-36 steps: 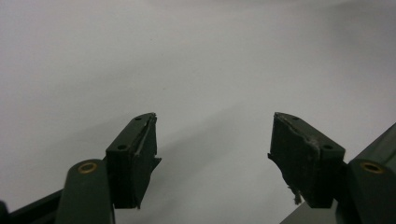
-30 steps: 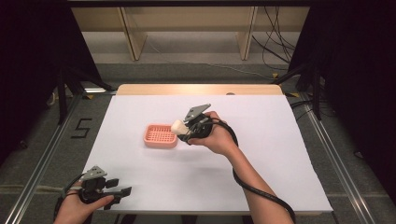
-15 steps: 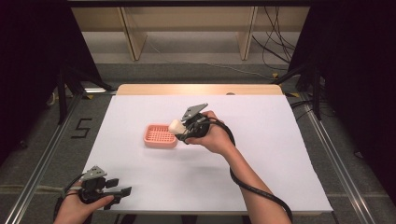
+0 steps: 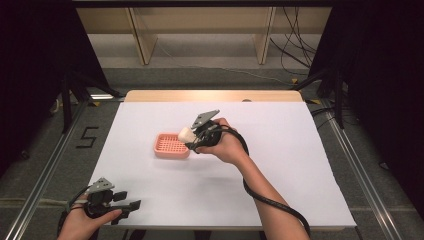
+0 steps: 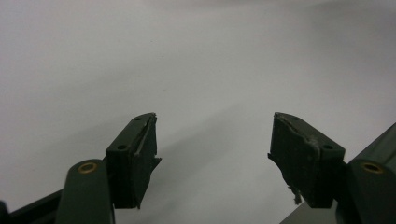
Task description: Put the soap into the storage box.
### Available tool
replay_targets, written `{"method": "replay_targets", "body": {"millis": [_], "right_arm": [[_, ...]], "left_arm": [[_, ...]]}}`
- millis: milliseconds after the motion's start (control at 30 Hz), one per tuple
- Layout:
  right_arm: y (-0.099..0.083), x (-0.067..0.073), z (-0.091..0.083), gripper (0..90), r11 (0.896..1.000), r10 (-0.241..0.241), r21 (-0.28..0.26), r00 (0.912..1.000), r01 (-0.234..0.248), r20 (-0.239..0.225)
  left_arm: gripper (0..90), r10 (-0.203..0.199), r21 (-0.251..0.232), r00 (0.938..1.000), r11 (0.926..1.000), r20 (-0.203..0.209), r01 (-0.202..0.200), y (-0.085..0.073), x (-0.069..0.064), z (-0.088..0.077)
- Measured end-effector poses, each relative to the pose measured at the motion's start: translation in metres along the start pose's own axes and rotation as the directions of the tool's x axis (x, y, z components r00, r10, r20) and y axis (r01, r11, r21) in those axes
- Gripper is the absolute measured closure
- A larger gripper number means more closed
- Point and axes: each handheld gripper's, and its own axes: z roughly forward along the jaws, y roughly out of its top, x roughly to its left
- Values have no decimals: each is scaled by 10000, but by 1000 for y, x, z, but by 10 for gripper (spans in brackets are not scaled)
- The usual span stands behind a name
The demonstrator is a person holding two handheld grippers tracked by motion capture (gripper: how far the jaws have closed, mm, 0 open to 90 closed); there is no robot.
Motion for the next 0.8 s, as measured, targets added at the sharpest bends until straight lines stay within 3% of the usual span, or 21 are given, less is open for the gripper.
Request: {"method": "replay_targets", "body": {"millis": [667,800], "right_arm": [[8,-1,8,506,9999,-139,50,9999,139,-34],[10,0,10,506,9999,-91,63,9999,92,-54]], "left_arm": [[316,95,134,9999,9999,41,-96,0,1,-1],[316,-60,-29,10000,10000,79,61,0,-1,-1]]}}
